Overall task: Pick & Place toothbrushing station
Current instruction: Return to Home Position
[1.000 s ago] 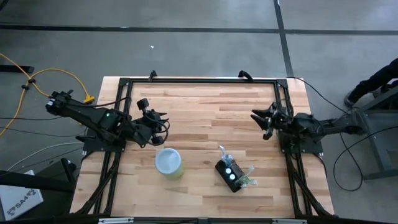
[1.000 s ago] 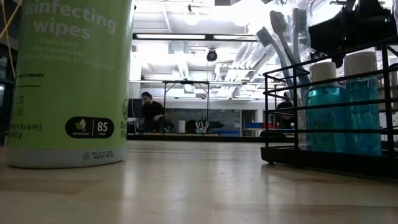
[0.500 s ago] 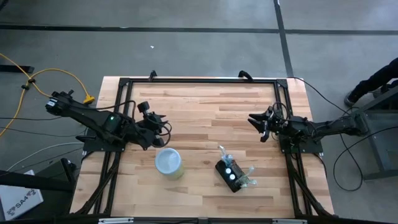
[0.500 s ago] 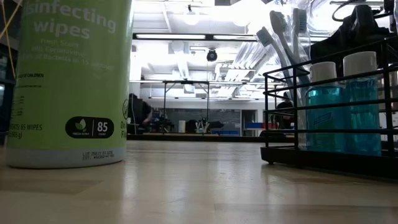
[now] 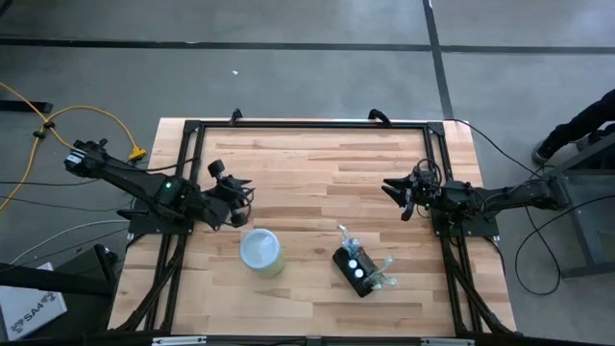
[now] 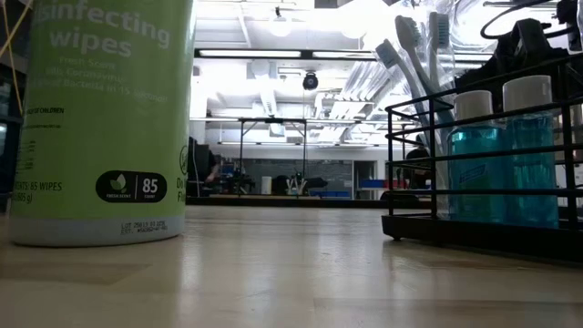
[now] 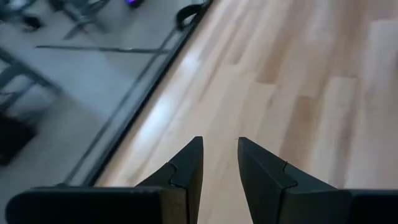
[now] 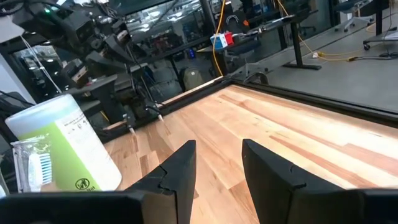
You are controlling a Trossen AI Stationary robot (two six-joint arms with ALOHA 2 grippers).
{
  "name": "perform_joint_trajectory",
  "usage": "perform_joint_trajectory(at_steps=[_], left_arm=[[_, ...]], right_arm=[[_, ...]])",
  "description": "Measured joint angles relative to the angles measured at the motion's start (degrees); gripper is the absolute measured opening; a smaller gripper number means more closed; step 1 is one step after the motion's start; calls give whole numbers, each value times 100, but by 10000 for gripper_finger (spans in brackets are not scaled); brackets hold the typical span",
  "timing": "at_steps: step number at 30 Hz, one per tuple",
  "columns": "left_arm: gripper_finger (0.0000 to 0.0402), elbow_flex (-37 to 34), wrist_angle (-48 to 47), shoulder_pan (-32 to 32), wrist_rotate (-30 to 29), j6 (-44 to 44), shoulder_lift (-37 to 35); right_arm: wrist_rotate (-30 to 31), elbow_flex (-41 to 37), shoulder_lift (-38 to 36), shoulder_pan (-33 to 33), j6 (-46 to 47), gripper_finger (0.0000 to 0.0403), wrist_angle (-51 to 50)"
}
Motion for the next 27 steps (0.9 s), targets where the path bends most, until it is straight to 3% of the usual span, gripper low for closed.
perform_joint_trajectory(at_steps=[7,17,27], left_arm=[[94,-1028,1626,0,1229,1077,-976],[94,-2296,2194,9,1273,1047,-2063],[94,-3074,2264,166,1275,1191,-3334]], right_arm=[[0,-2,-2,0,66,122,24],[-2,-7,-2,0,137,122,24],[-2,-15,-2,0,137,122,26]])
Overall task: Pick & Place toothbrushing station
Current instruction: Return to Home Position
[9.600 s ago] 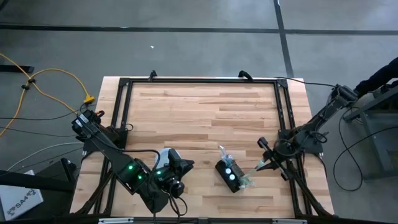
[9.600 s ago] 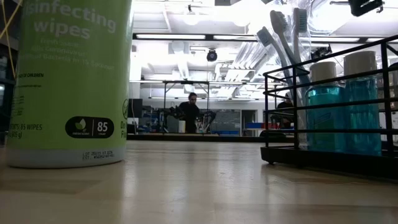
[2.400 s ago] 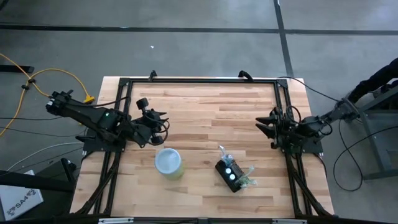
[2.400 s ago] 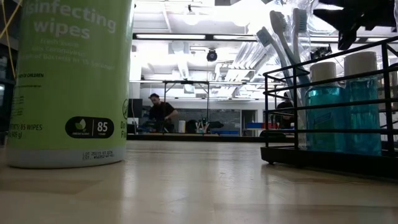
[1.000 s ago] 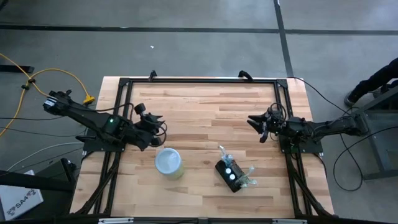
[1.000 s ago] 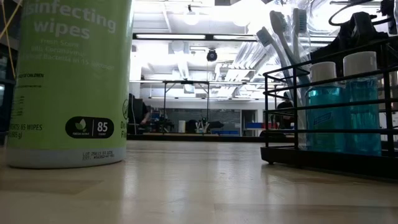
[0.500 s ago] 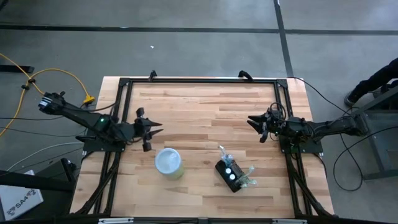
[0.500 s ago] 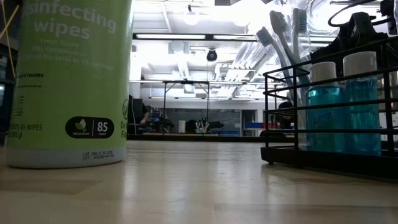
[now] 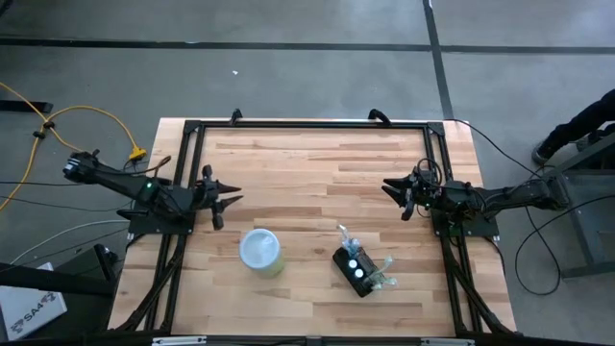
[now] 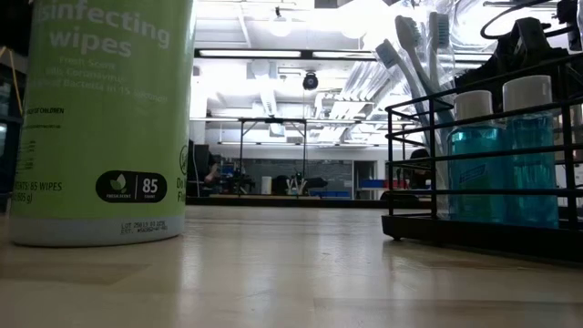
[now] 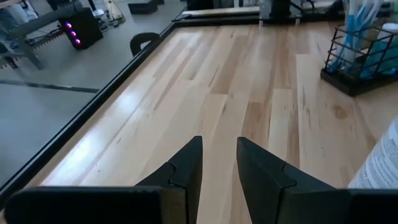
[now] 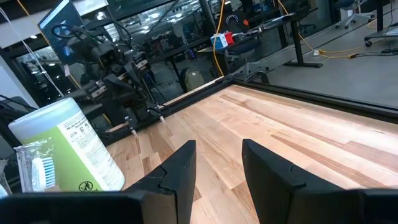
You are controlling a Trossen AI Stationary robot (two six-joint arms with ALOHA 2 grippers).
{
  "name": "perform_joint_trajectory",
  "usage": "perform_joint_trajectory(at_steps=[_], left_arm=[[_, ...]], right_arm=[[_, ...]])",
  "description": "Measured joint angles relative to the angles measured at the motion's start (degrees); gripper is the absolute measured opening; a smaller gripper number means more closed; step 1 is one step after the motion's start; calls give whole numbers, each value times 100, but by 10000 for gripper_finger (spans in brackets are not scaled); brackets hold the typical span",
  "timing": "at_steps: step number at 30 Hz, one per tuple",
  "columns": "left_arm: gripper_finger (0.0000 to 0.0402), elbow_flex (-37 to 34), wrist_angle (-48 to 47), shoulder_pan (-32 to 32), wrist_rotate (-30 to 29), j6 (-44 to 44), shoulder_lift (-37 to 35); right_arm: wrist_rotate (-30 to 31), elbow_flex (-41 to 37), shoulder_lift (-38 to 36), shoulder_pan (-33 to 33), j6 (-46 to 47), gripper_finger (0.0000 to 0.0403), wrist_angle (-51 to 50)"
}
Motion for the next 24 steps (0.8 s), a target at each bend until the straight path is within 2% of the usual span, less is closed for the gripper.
perform_joint_trajectory(at_steps=[10,15,19,24], left_arm=[[94,-690,-29,134,191,123,-1290],[94,-933,-37,213,617,195,-1822],[94,-1070,-44,273,1050,306,-2165],[94,-1220,-75,360,1130,297,-2289]], right_arm=[[-15,0,0,0,24,123,0],[-15,-2,0,0,24,120,0],[-17,-2,0,0,46,122,0],[-18,-2,1,0,46,123,0]])
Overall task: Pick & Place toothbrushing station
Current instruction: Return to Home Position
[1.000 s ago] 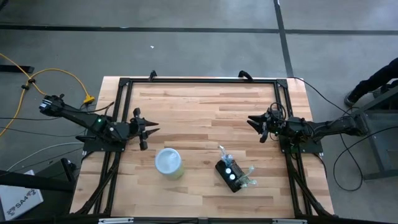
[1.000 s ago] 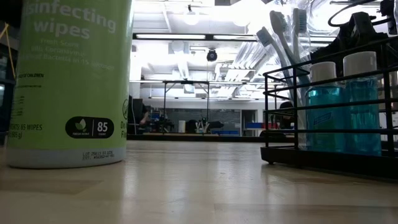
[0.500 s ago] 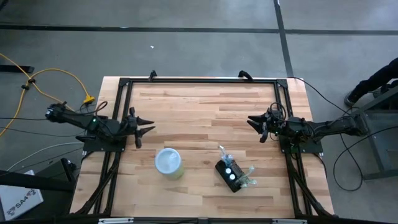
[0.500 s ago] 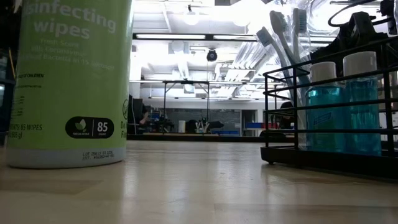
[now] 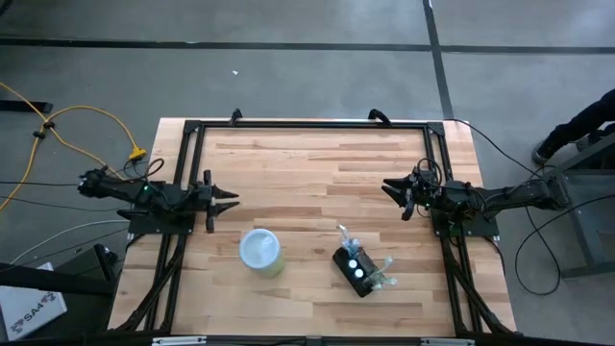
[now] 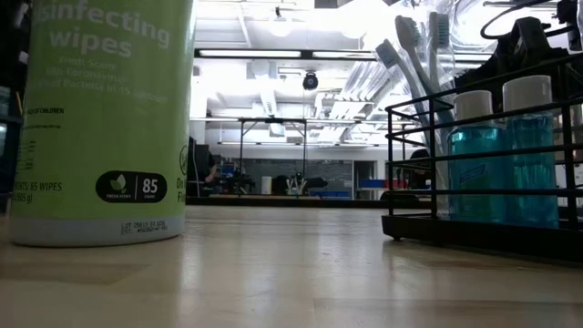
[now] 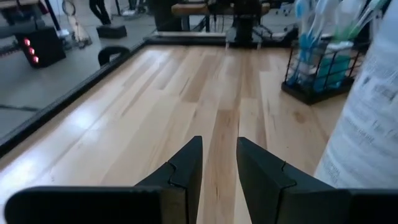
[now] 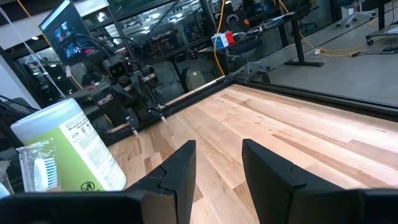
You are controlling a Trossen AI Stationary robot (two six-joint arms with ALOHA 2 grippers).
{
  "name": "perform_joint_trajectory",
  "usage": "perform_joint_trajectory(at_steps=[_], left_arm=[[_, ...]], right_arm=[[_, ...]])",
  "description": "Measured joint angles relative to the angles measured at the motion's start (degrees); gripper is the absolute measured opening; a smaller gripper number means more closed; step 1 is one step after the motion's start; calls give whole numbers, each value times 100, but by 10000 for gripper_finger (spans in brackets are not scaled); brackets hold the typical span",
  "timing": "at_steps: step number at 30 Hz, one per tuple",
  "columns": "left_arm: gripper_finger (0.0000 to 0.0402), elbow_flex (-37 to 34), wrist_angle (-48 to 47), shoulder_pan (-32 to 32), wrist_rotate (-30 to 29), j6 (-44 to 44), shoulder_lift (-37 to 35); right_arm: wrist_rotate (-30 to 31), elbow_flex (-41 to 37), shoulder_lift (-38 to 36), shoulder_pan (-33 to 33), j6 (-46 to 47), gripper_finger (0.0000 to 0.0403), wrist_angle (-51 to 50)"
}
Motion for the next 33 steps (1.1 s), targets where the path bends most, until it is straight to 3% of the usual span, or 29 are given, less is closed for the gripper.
perform_joint_trajectory(at_steps=[7,17,27,33], left_arm=[[94,-190,83,213,126,-166,2],[94,-263,866,509,1263,567,2],[94,-571,1574,695,1886,660,54],[94,-641,1786,967,1850,776,213]], right_arm=[[-1,0,-1,1,39,120,0],[-1,0,-1,0,37,122,0],[-1,0,1,2,37,123,-1],[1,0,1,2,20,121,0]])
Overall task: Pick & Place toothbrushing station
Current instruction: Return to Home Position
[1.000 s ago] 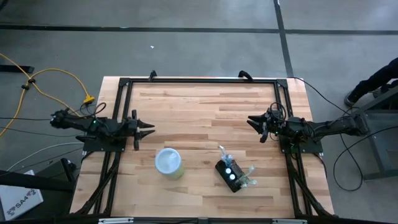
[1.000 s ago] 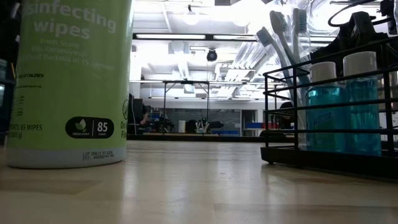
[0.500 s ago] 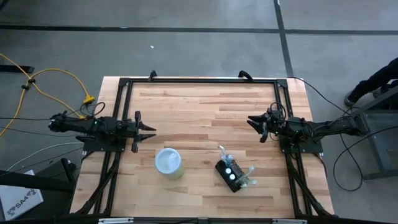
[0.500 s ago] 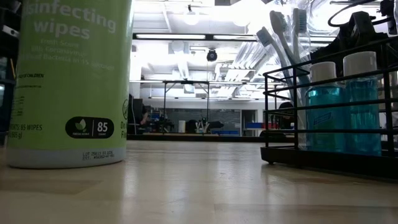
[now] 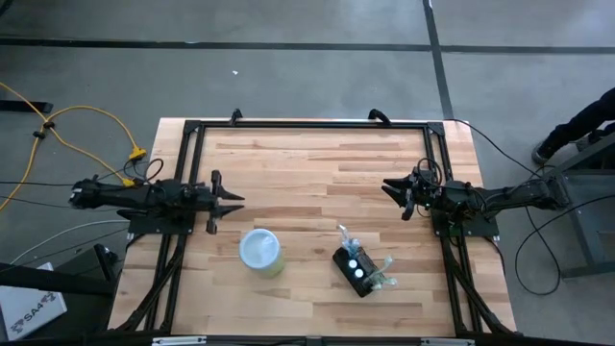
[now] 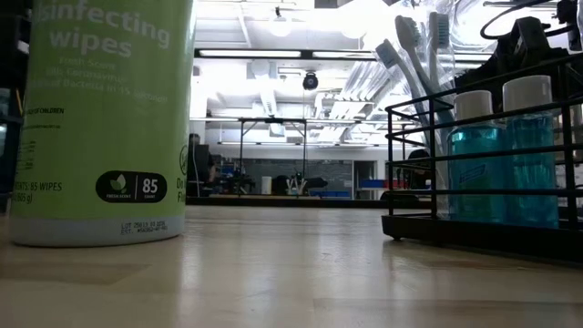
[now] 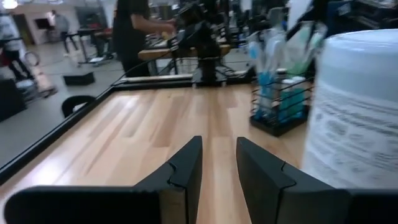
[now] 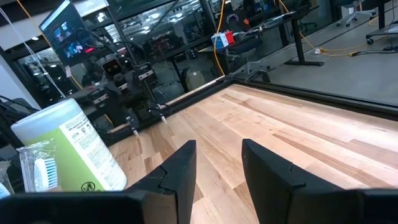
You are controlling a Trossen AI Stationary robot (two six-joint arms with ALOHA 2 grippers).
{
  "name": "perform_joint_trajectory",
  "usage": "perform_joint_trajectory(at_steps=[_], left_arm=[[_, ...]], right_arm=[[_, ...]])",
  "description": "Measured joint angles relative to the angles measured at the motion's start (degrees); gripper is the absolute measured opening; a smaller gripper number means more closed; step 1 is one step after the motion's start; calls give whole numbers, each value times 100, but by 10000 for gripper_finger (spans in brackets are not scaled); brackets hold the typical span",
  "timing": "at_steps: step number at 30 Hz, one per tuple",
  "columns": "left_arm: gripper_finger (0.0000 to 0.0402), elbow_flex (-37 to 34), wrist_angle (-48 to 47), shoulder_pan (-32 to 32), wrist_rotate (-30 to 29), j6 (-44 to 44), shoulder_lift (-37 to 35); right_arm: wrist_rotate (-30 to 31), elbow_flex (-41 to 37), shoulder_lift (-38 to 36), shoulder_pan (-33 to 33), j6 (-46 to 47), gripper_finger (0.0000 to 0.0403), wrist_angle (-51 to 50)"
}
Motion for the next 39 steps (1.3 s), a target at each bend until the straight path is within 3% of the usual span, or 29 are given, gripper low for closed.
perform_joint_trajectory(at_steps=[4,13,32,39], left_arm=[[94,-10,-13,309,57,-218,277],[94,-142,267,800,826,-388,665],[94,-144,176,981,880,-463,644],[94,-144,193,981,880,-486,644]], right_arm=[[0,0,0,-1,0,120,-1],[-1,-1,0,-1,-2,123,-1],[-7,-1,0,48,145,121,-289],[-585,-2,-33,160,-518,121,385]])
